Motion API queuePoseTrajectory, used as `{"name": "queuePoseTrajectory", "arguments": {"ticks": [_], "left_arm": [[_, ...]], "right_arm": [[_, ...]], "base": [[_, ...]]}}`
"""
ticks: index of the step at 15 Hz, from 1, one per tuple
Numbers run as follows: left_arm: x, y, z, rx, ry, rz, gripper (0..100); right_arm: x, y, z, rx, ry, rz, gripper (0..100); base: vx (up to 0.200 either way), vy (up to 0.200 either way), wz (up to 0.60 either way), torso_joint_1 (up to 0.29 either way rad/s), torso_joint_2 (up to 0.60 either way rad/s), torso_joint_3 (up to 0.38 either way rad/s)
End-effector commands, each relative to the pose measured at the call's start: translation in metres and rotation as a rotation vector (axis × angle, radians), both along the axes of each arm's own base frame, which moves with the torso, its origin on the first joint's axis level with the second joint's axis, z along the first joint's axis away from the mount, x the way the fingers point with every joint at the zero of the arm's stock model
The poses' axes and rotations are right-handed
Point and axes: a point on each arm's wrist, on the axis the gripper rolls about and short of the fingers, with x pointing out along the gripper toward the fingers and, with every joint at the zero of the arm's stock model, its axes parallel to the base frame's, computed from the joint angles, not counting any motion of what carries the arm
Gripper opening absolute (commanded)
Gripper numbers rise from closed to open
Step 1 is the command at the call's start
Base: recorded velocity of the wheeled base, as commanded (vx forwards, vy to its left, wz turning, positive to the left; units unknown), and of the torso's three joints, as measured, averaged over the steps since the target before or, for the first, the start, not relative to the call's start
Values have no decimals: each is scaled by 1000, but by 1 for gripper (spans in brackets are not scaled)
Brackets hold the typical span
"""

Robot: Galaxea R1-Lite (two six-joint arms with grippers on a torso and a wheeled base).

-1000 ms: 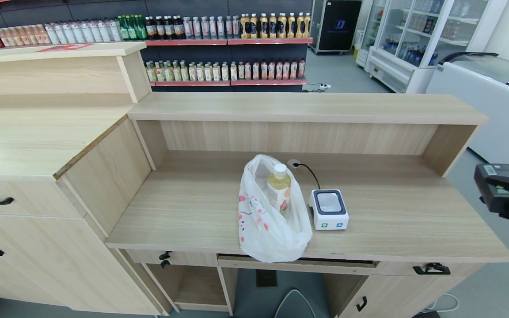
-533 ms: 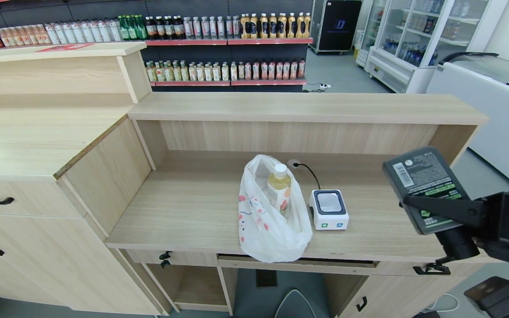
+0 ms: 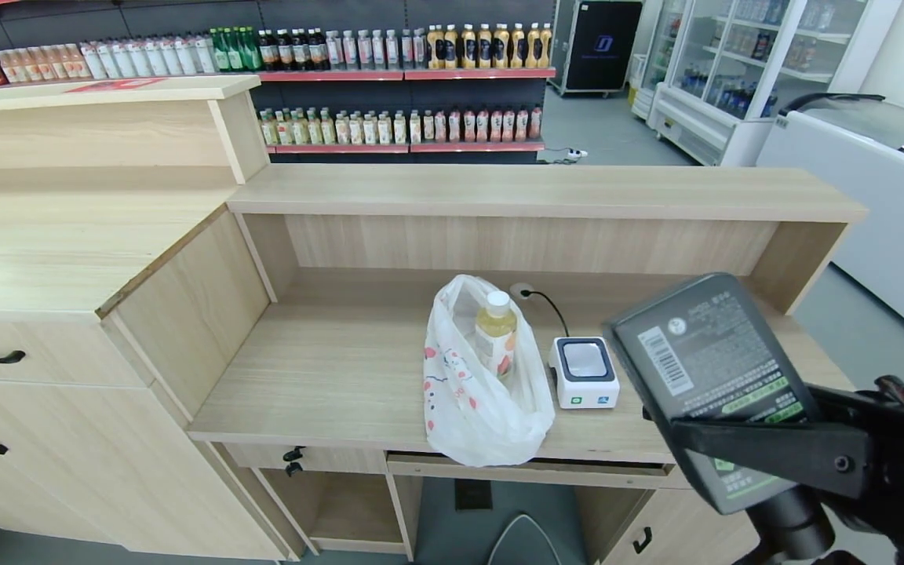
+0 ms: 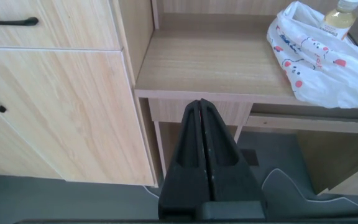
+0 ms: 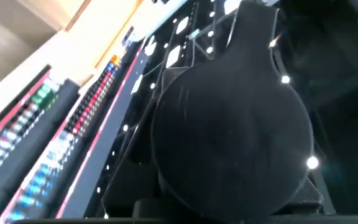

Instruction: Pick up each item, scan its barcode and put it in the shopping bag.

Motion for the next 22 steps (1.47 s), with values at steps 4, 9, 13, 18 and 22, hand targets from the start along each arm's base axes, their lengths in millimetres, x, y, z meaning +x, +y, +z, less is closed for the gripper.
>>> {"name": "queuePoseTrajectory", "arguments": {"ticks": [4, 9, 13, 18, 22], "left_arm": [[0, 0, 0, 0, 0, 0, 0], [0, 0, 0, 0, 0, 0, 0], [0, 0, 0, 0, 0, 0, 0], [0, 0, 0, 0, 0, 0, 0], [0, 0, 0, 0, 0, 0, 0]], "right_arm": [[-6, 23, -8, -19, 74, 120, 0], [-4, 32, -10, -7, 108, 154, 0], [-4, 41, -14, -16, 135, 184, 0], [-3, 52, -13, -10, 147, 219, 0], [-6, 55, -12, 0, 149, 238, 0]], "base": [[0, 0, 0, 0, 0, 0], [0, 0, 0, 0, 0, 0], [0, 0, 0, 0, 0, 0], [0, 0, 0, 0, 0, 0], [0, 0, 0, 0, 0, 0]]}}
